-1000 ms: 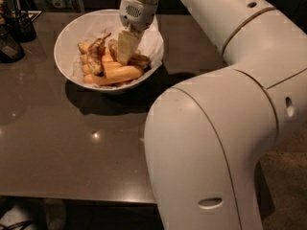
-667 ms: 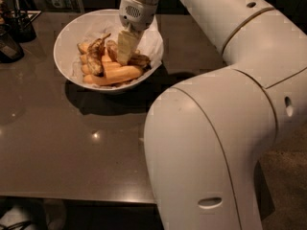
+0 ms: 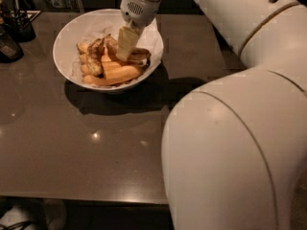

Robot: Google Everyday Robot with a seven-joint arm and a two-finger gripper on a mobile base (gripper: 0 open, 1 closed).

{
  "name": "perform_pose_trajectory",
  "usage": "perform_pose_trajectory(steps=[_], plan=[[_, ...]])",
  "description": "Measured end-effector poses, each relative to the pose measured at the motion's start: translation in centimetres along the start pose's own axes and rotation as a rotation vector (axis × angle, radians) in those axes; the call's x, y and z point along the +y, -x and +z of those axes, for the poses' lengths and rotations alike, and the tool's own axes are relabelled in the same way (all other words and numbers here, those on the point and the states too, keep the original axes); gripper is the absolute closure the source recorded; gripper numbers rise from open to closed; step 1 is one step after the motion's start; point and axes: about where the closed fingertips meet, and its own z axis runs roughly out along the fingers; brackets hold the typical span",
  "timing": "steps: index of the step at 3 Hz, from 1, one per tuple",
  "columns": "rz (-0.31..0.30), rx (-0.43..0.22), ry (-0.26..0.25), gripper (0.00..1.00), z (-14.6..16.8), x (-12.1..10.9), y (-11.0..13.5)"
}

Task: Pick banana from white bowl

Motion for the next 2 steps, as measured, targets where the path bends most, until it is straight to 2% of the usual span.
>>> perform_pose_trajectory(steps=[1,2], plan=[[-0.024,-0.048,-0.048,1.00,-2.4,1.2,-0.6],[-0.078,-0.084,-0.098,1.00,-4.0,2.5,-1.1]])
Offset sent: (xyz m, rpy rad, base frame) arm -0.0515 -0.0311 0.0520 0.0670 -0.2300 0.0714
